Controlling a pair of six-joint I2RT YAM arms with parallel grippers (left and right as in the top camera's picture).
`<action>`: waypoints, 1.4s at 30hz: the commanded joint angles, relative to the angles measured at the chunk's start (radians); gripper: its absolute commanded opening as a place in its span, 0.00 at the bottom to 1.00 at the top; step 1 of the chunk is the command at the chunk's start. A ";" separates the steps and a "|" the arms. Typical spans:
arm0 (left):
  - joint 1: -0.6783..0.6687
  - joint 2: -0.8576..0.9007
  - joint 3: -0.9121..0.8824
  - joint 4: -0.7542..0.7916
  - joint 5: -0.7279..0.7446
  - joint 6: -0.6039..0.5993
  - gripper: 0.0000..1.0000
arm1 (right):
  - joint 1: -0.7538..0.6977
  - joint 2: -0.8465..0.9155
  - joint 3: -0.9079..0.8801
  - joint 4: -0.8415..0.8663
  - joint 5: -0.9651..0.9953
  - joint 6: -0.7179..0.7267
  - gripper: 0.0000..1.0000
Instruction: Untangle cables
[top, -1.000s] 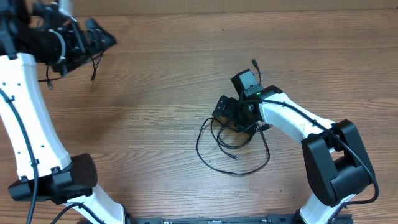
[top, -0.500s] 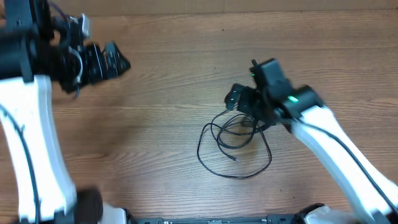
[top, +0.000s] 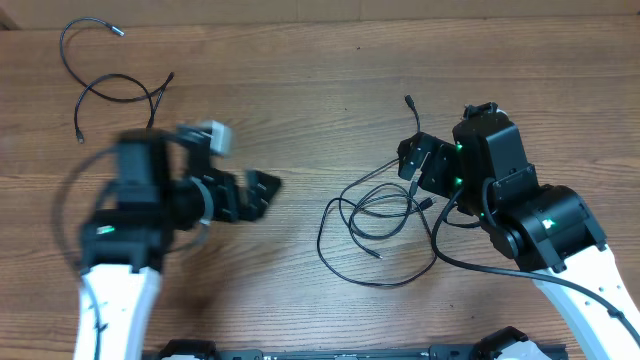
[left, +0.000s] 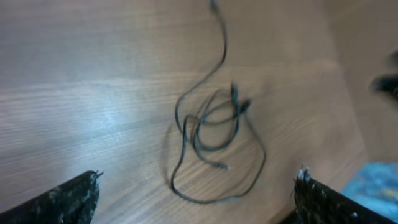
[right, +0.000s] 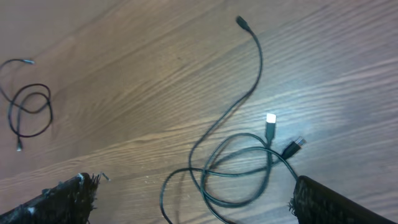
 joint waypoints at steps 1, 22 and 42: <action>-0.154 0.014 -0.116 0.101 -0.197 -0.148 1.00 | 0.003 -0.025 0.012 -0.013 0.024 0.007 1.00; -0.460 0.572 -0.195 0.544 -0.156 -0.256 0.71 | 0.003 -0.026 0.011 -0.061 0.005 0.006 1.00; -0.247 0.303 0.047 0.216 0.074 -0.098 0.04 | 0.006 0.231 -0.055 -0.054 -0.179 -0.003 1.00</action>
